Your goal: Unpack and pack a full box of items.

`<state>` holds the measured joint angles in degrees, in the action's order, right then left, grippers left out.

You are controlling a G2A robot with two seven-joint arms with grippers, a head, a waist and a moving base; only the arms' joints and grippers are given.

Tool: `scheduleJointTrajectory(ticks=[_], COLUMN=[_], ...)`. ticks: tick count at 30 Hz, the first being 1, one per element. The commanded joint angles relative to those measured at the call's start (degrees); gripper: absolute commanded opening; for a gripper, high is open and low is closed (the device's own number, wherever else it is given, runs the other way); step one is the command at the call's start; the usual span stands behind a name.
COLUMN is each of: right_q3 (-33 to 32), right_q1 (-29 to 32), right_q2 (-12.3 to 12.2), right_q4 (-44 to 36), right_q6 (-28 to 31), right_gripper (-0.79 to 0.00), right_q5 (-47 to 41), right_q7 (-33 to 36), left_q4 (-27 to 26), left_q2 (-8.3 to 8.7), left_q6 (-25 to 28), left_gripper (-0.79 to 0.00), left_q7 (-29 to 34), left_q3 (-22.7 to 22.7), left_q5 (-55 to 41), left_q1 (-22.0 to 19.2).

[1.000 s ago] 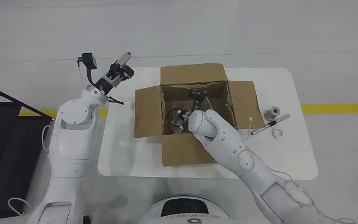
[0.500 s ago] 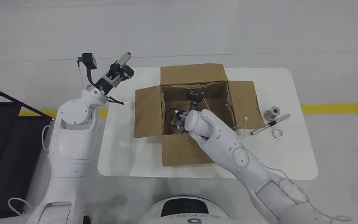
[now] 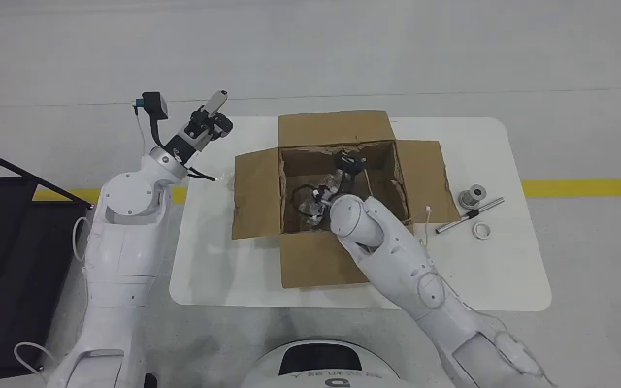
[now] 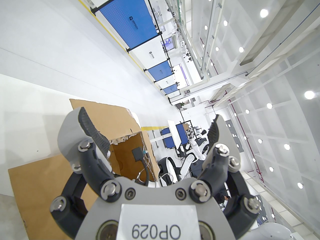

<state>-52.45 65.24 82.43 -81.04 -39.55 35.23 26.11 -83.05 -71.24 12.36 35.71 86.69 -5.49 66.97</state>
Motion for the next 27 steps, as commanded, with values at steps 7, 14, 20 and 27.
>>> scheduleJointTrajectory(ticks=[7, 14, 20, 27], right_q3=[-6.88, -14.62, -20.98, -20.98], right_q1=[11.63, 22.51, 30.55, 30.55], right_q2=[-2.76, -4.6, -5.53, -5.53], right_q4=[-17.88, -33.36, -41.21, -41.21], right_q6=[5.14, 14.29, 21.92, 21.92], right_gripper=[-0.785, -0.785, -0.785, -0.785], right_q5=[6.26, 8.3, 4.68, 4.68], right_q7=[-3.45, -8.97, -11.46, -11.46], left_q4=[0.02, 0.02, 0.02, 0.02], left_q2=[0.0, 0.0, 0.0, 0.0], left_q6=[-0.01, -0.01, -0.01, -0.01], left_gripper=[0.0, 0.0, 0.0, 0.0], left_q7=[0.0, 0.0, 0.0, 0.0], left_q3=[0.0, 0.0, 0.0, 0.0], left_q5=[-0.04, -0.04, -0.04, -0.04], left_q1=[-0.01, -0.01, -0.01, -0.01])
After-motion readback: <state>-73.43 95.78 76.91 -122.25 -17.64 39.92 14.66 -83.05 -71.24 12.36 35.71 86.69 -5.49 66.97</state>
